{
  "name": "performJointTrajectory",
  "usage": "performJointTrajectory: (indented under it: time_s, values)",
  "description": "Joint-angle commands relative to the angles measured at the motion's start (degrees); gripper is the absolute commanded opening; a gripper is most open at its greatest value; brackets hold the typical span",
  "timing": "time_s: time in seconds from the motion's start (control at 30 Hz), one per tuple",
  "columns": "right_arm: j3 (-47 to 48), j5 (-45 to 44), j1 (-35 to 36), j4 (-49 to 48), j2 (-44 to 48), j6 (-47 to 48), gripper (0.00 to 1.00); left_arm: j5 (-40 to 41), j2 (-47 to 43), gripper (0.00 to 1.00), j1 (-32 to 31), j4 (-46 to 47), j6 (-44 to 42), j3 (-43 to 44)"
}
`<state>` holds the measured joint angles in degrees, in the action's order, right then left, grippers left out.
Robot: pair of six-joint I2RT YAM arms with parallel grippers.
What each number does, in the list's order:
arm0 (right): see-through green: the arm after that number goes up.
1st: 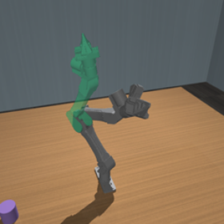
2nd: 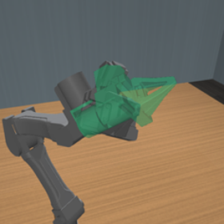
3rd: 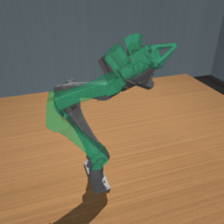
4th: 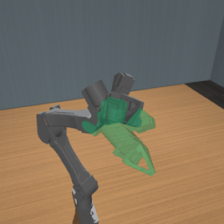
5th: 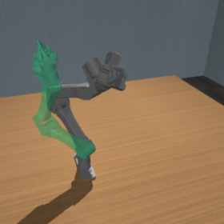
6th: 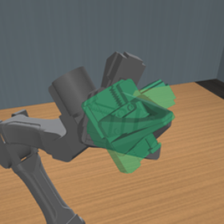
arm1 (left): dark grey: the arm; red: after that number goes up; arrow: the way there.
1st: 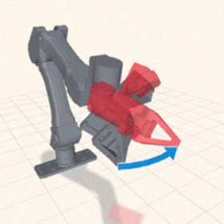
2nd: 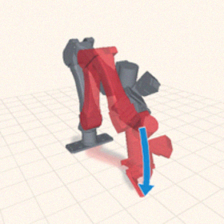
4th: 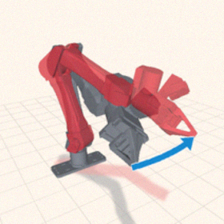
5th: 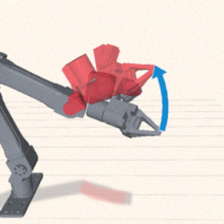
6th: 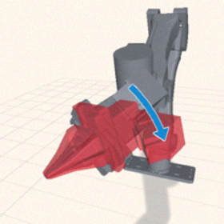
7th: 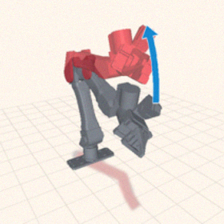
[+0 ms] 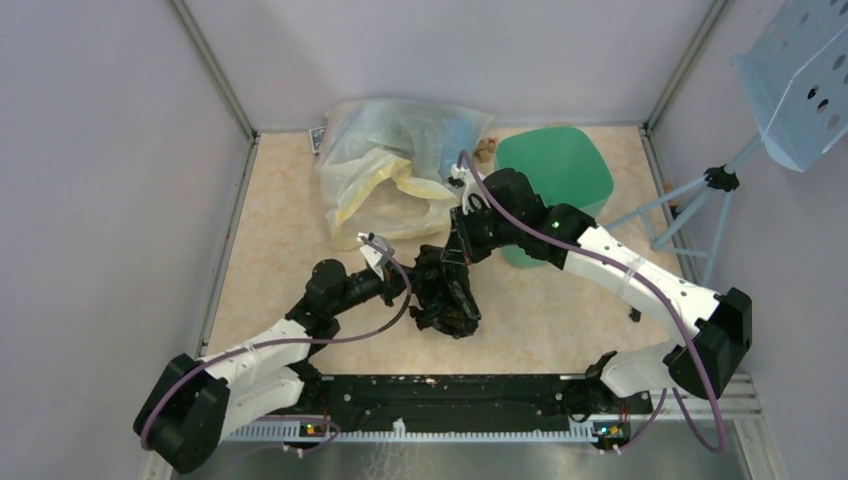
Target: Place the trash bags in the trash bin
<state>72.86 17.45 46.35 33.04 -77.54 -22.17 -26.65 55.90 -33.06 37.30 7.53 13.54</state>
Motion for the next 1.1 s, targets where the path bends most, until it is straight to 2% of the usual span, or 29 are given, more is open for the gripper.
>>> performJointTrajectory:
  time_s: [0.0,0.1,0.23,0.27,0.4,0.6,0.83,1.07]
  values:
    - [2.27,-0.33,-0.47,0.93,0.02,2.28,0.0,1.33,-0.1,0.0,-0.21,-3.75,-0.25,6.3]
    - [2.01,-2.16,-0.39,3.17,0.42,4.98,0.18,2.57,-0.88,0.0,-0.19,-12.31,4.67,11.11]
    - [-1.35,-4.91,1.22,2.12,3.81,6.71,0.53,3.24,-1.53,0.0,-0.17,-25.86,10.31,16.05]
    - [-2.28,-5.46,1.9,1.64,4.49,6.77,0.57,2.75,-1.52,0.0,-0.16,-28.61,10.51,17.0]
    - [-5.26,-8.25,2.35,-0.5,6.54,4.67,0.61,2.07,-3.34,0.0,-0.29,-34.0,10.88,16.43]
    - [-6.56,-15.82,1.98,-3.73,7.46,0.57,0.62,-2.55,-8.53,0.0,-1.09,-28.83,16.18,8.07]
    - [-4.88,-15.22,1.86,-6.74,-1.68,-1.45,0.59,-3.97,-8.51,0.0,-5.34,-24.69,19.07,2.79]
    - [-0.61,-18.94,6.76,-7.76,-12.55,2.53,0.68,-2.41,-5.58,0.0,-8.93,-23.28,18.71,0.16]
